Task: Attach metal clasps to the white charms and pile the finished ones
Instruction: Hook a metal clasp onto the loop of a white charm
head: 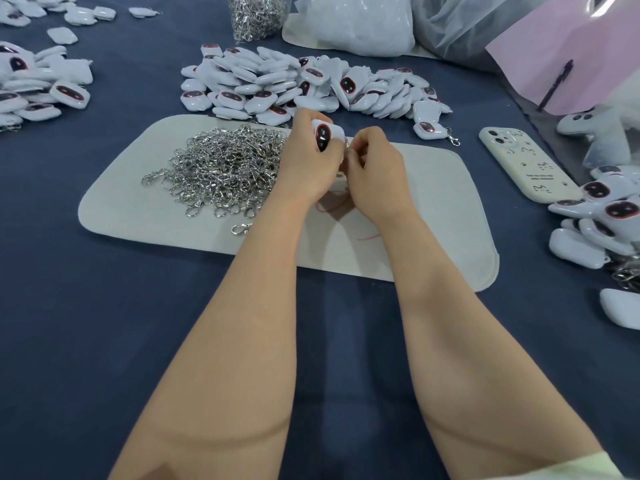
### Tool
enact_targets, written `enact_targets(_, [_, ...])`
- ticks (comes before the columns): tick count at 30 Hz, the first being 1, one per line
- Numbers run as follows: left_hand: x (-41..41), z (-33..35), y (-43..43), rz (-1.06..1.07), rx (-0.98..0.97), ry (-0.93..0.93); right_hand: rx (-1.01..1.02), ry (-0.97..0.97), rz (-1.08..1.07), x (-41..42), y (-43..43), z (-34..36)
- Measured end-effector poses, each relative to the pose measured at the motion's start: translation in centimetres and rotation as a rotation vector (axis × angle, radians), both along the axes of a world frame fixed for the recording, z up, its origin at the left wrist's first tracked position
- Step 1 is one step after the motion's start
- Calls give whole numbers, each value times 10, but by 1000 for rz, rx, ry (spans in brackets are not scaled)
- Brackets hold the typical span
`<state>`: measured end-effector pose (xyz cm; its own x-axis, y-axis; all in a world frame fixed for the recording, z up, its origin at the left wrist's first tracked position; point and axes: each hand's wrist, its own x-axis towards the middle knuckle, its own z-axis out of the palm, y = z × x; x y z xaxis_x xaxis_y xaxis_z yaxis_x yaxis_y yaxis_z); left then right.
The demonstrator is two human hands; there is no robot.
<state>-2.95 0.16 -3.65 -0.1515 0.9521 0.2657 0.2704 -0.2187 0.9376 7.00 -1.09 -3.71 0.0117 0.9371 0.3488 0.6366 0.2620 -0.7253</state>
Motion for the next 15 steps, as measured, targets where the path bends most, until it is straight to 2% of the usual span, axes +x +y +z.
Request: enact_targets(15, [5, -1, 0, 0, -70, -26, 21, -1, -151, -1, 5, -4])
